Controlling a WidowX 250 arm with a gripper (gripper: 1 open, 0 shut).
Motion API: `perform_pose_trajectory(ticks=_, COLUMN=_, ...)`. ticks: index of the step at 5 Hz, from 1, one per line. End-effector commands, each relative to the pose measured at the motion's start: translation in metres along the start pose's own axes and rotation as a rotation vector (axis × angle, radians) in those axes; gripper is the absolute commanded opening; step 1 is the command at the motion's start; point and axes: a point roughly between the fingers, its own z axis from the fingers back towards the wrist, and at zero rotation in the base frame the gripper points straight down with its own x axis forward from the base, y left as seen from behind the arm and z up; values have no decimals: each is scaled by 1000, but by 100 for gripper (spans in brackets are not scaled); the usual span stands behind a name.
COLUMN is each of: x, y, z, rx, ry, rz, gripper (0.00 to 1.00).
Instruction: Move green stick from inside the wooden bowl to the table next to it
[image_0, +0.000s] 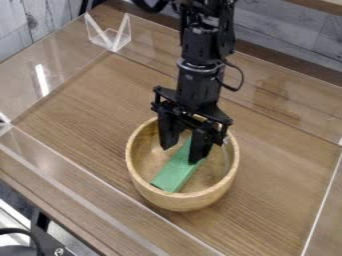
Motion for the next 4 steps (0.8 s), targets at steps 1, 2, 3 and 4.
perform_pose_trajectory(ticks=1, x=1, y=1, z=8, rx=2, ry=-41, rz=-3, gripper=100)
perform_pose_trajectory(ticks=2, x=2, y=1, z=5, rx=3, ry=-52, rz=-3, gripper=100)
perform_pose_trajectory(ticks=3, x=2, y=1, z=3, rx=4, ry=-63, rz=-3, gripper=100)
perform_pose_trajectory(ticks=4, x=3, y=1, z=1, rx=5, ry=-75, rz=-2, gripper=100)
